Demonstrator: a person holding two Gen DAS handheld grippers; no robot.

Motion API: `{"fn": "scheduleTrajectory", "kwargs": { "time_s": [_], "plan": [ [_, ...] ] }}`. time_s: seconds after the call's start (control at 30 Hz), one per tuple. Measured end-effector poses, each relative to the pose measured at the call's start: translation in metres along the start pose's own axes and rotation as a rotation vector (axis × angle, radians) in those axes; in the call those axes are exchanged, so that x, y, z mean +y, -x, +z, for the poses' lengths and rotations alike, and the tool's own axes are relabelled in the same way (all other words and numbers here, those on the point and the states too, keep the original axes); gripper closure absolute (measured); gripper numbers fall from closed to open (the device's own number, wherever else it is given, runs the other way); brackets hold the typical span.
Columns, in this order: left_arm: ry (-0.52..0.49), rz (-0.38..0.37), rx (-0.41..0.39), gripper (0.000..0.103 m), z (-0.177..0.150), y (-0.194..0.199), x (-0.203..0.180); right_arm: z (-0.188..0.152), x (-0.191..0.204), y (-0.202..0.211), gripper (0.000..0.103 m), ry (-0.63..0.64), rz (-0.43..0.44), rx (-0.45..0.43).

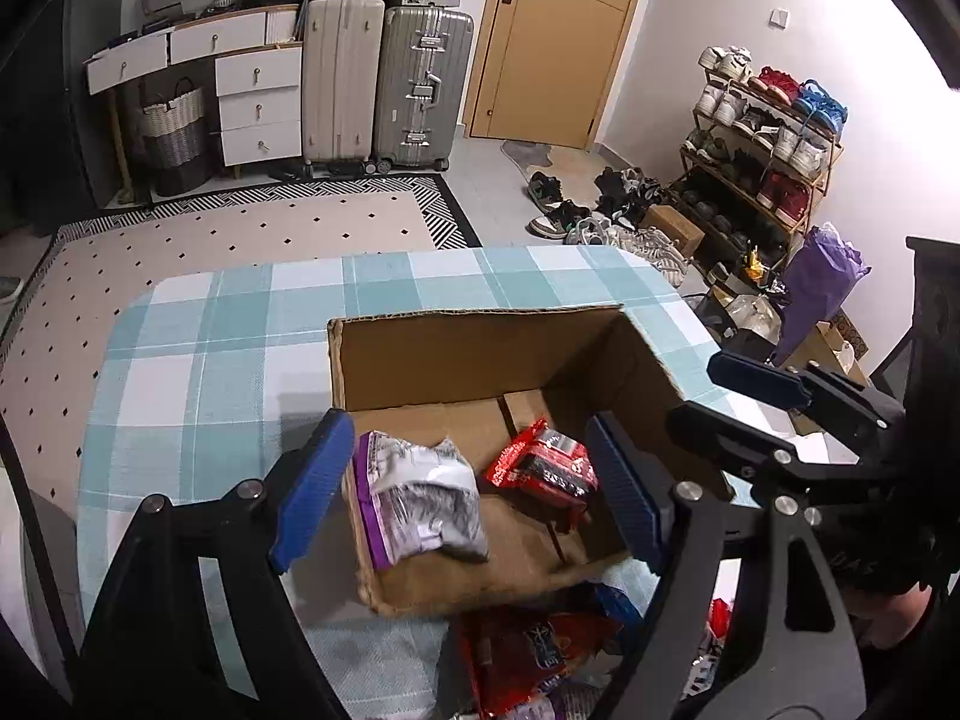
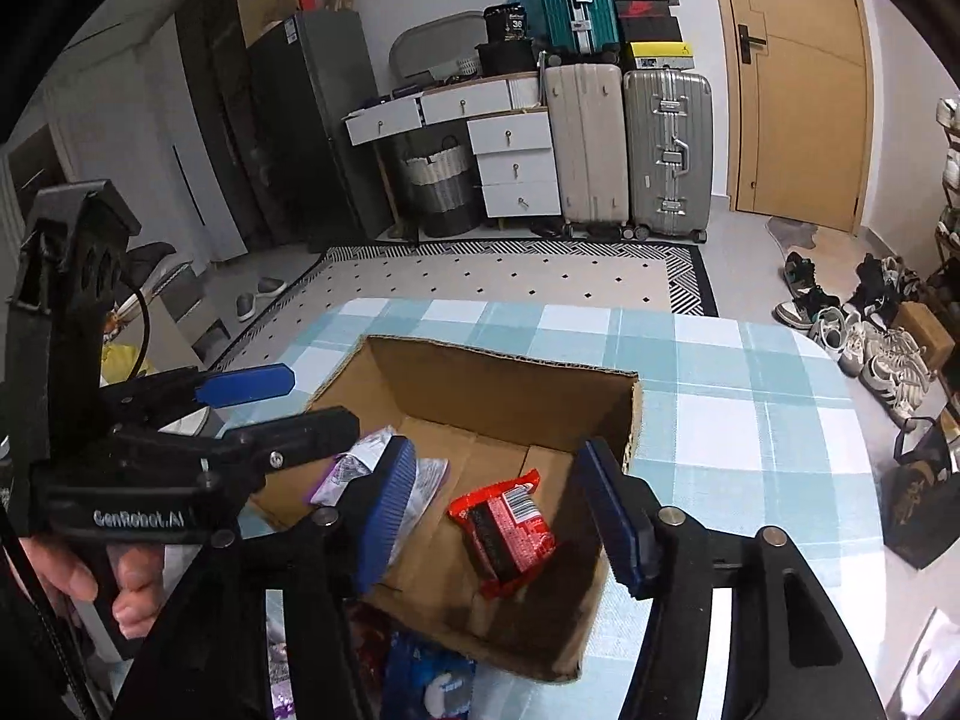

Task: Organize snacks
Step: 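Withdraw both tools from the box back toward the snack pile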

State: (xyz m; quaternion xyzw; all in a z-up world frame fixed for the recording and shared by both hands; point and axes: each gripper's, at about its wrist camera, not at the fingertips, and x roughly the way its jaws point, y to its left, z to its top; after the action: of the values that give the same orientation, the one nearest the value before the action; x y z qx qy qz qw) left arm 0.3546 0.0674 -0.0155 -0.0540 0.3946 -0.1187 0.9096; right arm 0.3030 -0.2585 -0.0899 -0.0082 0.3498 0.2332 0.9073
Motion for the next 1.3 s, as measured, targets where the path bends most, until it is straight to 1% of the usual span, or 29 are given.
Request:
{"fn": "scheduleTrajectory", "kwargs": {
  "time_s": [0.13,0.4,0.47,0.67,0.77,0.9,0.97,1.03,1.13,1.3],
  "plan": [
    [-0.010,0.008,-0.020,0.025,-0.007,0.019,-0.005,-0.002,0.001,0.018,0.039,0.008,-0.001,-0.020],
    [-0.028,0.038,-0.078,0.025,-0.025,0.081,-0.024,-0.009,0.017,0.067,0.038,0.021,0.004,-0.078],
    [-0.040,0.049,-0.092,0.024,-0.030,0.096,-0.030,-0.012,0.023,0.082,0.033,0.032,-0.004,-0.098],
    [-0.054,0.076,-0.129,0.020,-0.049,0.136,-0.045,-0.025,0.040,0.124,0.027,0.055,-0.006,-0.144],
    [-0.057,0.096,-0.152,0.016,-0.061,0.157,-0.053,-0.035,0.048,0.144,0.023,0.070,-0.006,-0.161],
    [-0.059,0.105,-0.170,0.012,-0.074,0.177,-0.061,-0.048,0.057,0.169,0.019,0.075,-0.007,-0.187],
    [-0.056,0.106,-0.179,0.009,-0.083,0.188,-0.066,-0.056,0.060,0.179,0.017,0.072,-0.008,-0.196],
    [-0.054,0.112,-0.191,0.001,-0.091,0.198,-0.071,-0.065,0.063,0.191,0.016,0.068,-0.007,-0.207],
    [-0.055,0.109,-0.213,0.001,-0.104,0.212,-0.077,-0.075,0.067,0.204,0.013,0.064,-0.008,-0.221],
    [-0.043,0.111,-0.203,0.001,-0.129,0.224,-0.084,-0.095,0.074,0.222,0.008,0.065,-0.017,-0.240]
  ]
}}
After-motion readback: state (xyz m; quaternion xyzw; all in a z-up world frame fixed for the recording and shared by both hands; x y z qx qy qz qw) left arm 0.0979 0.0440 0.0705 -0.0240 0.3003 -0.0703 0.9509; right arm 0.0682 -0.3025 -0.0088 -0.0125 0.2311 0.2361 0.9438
